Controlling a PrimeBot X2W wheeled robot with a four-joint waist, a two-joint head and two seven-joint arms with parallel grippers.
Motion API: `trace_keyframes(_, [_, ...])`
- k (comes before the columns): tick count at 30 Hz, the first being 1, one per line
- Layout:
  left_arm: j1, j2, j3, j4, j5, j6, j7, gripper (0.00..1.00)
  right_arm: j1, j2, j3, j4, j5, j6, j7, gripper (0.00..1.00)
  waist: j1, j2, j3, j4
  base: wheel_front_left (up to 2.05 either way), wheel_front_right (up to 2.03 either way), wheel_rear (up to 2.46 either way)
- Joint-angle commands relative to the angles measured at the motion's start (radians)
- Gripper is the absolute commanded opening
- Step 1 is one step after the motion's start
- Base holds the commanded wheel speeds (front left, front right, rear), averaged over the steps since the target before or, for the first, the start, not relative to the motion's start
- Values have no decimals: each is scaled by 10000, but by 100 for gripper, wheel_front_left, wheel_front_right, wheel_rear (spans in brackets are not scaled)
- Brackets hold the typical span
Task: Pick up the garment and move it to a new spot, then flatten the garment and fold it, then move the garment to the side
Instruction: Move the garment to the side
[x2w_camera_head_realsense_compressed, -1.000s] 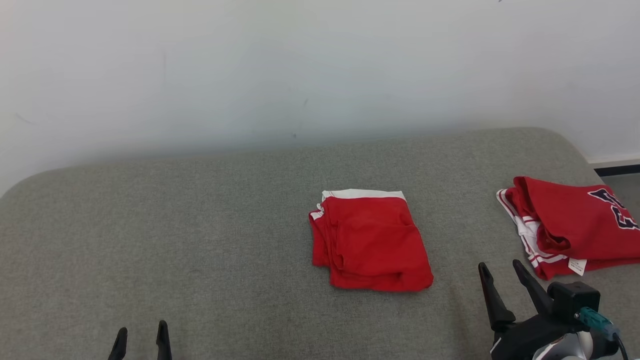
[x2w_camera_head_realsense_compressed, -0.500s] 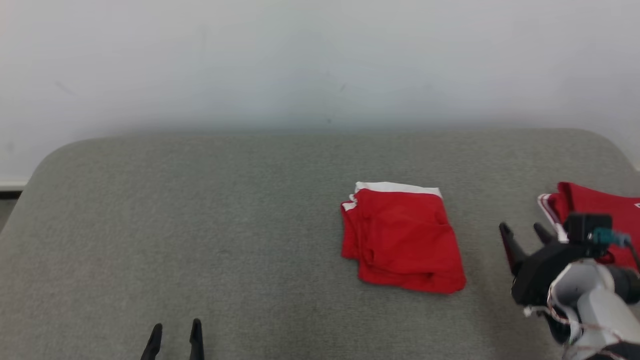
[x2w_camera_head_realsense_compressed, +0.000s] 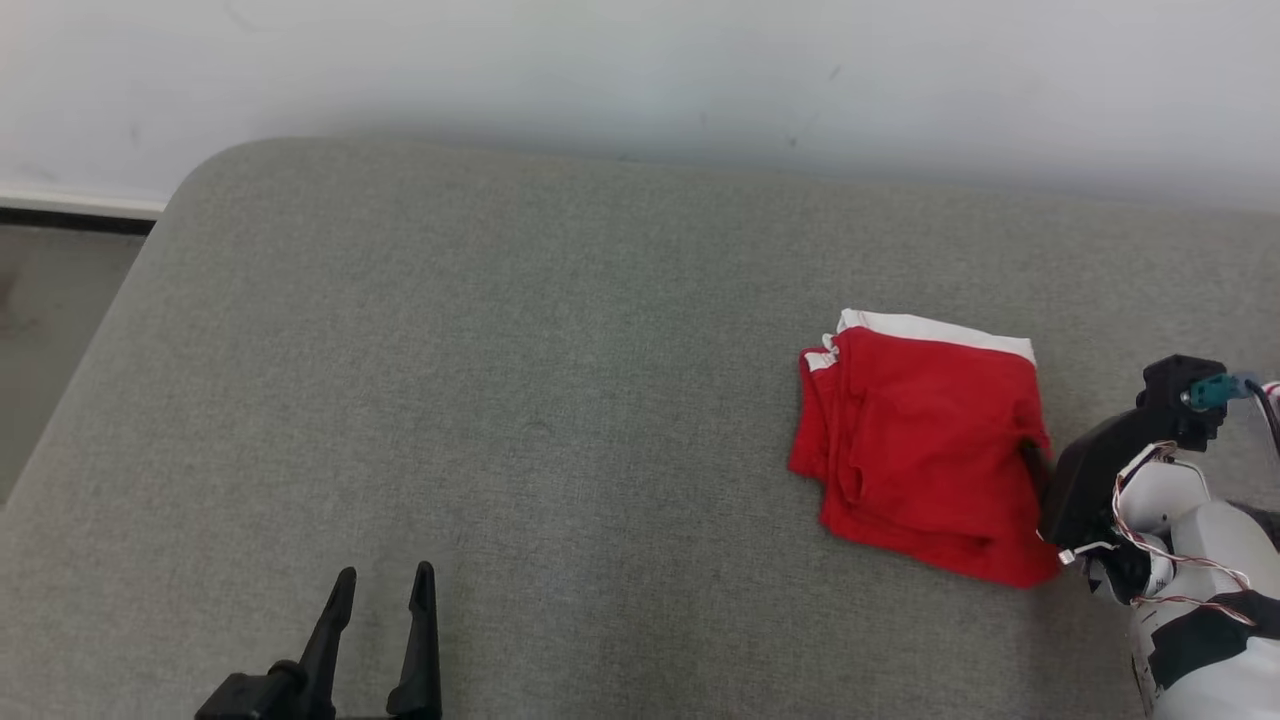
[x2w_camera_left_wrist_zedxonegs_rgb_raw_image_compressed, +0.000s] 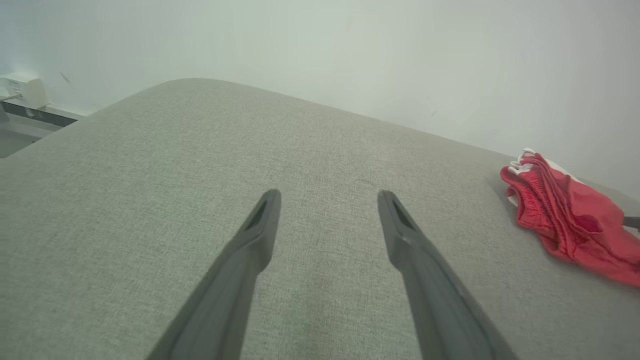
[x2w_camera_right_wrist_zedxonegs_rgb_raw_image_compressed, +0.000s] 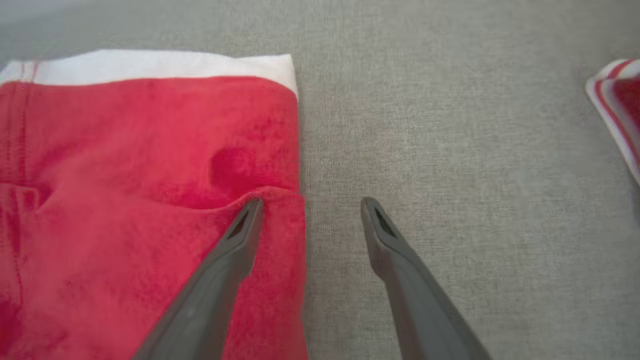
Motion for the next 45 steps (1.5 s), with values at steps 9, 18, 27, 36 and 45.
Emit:
trace_keyframes(9, [-486, 4, -123, -29, -174, 24, -41, 100, 98, 832, -180, 1387, -658, 16, 1184, 100, -2, -2, 952, 676, 0, 0, 0])
trace_keyframes(18, [-434, 4, -90, -109, -259, 41, -41, 100, 102, 26, 2047, 538, -855, 22, 1248, 0, -2, -2, 754, 217, 0, 0, 0])
trace_keyframes(27, [-253, 3, 196, -248, -165, -25, -41, 100, -1128, -1570, 4976, -1510, 216, -7, 1677, 0, -2, -2, 600, -981, 0, 0, 0])
trace_keyframes(36, [-361, 2, 583, -555, -64, -77, -41, 100, -1919, -3145, 6541, -3303, 1648, -7, 2110, 0, -2, -2, 808, -2530, 0, 0, 0])
trace_keyframes(45, [-809, 5, 647, -832, 286, -251, -41, 100, -2682, -4427, 7064, -3863, 2087, -13, 1942, 0, -2, -2, 1511, -3516, 0, 0, 0])
